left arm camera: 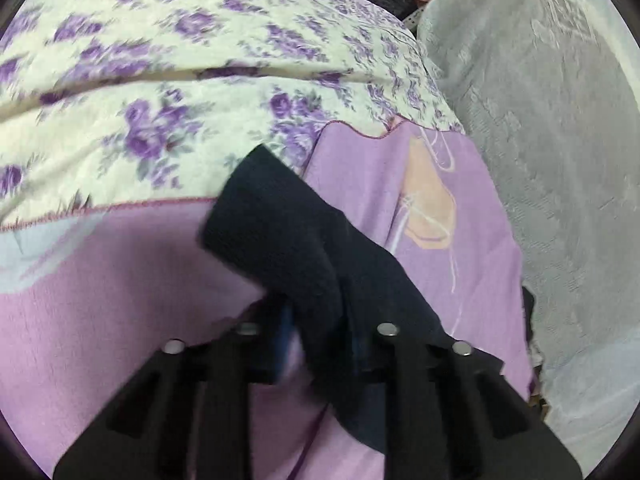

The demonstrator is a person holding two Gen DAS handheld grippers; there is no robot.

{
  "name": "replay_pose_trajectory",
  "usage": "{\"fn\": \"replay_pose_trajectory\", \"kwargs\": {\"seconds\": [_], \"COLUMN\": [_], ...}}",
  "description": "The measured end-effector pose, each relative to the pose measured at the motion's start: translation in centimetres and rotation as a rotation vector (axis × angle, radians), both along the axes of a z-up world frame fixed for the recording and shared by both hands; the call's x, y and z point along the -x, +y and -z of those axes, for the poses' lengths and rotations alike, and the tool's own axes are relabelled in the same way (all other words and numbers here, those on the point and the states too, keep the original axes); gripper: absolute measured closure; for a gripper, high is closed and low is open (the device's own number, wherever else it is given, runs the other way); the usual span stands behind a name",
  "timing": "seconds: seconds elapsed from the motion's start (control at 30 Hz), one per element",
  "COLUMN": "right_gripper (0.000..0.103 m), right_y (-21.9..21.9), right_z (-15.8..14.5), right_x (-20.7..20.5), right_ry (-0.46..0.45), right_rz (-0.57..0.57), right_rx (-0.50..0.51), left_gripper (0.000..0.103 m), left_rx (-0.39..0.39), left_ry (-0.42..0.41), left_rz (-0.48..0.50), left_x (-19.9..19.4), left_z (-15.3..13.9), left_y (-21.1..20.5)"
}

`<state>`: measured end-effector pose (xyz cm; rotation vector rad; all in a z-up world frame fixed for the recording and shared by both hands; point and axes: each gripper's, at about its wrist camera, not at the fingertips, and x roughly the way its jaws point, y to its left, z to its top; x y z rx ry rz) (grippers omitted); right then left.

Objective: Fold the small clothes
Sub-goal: 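Grasp the other sleeve cuff with the left tool and lift it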

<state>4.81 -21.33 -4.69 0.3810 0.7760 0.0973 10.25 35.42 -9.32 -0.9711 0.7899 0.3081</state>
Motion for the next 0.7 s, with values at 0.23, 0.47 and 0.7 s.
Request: {"fn": "replay_pose_trajectory", "kwargs": {"seconds": [0.23, 0.47, 0.7], "right_gripper": [0.033, 0.033, 0.033], "right_y": [0.4, 0.9, 1.1], "right_z": [-0.4, -1.4, -1.9], "right_x": [0.0, 0.5, 0.6], "right_ry": [-0.007, -0.032, -0.041], "right_rz": [-0.015, -0.036, -0.05], "right_rx": [0.011, 0.009, 0.008], "left_gripper": [0.09, 0.09, 0.09], "left_rx": [-0.321, -0.542, -0.554], "left_ry": [-0.056, -0.075, -0.037], "left_rz": [0.121, 0.212, 0.142], "left_x": [0.8, 1.1, 1.4], "left_z": [-6.8, -10.2, -10.7], "left_y": [-7.1, -13.2, -11.3]}}
